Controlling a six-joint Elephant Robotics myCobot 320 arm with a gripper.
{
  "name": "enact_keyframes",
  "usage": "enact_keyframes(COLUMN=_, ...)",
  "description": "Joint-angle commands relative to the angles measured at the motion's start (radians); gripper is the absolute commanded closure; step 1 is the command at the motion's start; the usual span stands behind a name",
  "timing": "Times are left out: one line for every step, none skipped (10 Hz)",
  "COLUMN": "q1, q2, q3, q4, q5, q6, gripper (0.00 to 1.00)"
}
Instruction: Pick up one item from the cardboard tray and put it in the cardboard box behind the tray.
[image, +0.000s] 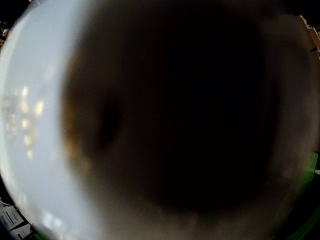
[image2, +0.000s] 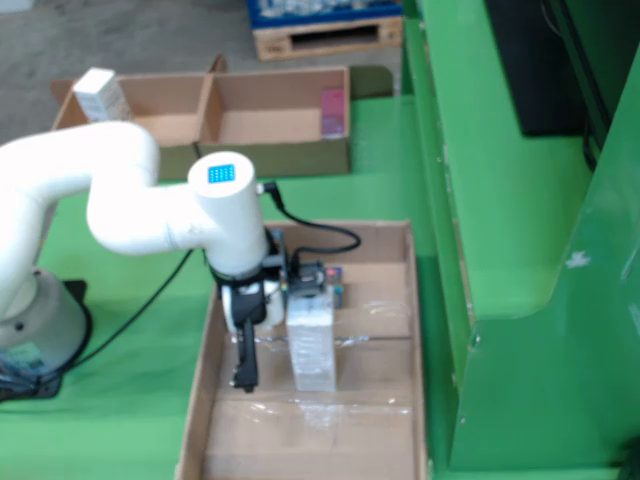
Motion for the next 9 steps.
enact_keyframes(q1=0.009, q2=-0.011, q3=0.498, q4=-0.060, q5=-0.009, q6=-0.003, gripper=0.00)
enact_keyframes(q1=0.009, q2=-0.011, q3=0.498, q4=-0.060, q5=-0.009, q6=-0.003, gripper=0.00)
enact_keyframes(q1=0.010, q2=-0.020, q3=0.519, q4=-0.074, q5=-0.008, q6=-0.005, gripper=0.00)
enact_keyframes(q1=0.011, q2=-0.013, q3=0.505, q4=-0.071, q5=-0.007, q6=-0.004, gripper=0.00)
enact_keyframes(q1=0.011, q2=0.012, q3=0.461, q4=-0.053, q5=-0.007, q6=-0.003, gripper=0.00)
enact_keyframes(q1=0.011, q2=0.012, q3=0.461, q4=-0.053, q5=-0.007, q6=-0.003, gripper=0.00)
enact_keyframes(q1=0.011, q2=0.012, q3=0.461, q4=-0.053, q5=-0.007, q6=-0.003, gripper=0.00)
enact_keyframes(q1=0.011, q2=0.012, q3=0.461, q4=-0.053, q5=-0.007, q6=-0.003, gripper=0.00)
enact_keyframes(q1=0.011, q2=0.012, q3=0.461, q4=-0.053, q5=-0.007, q6=-0.003, gripper=0.00)
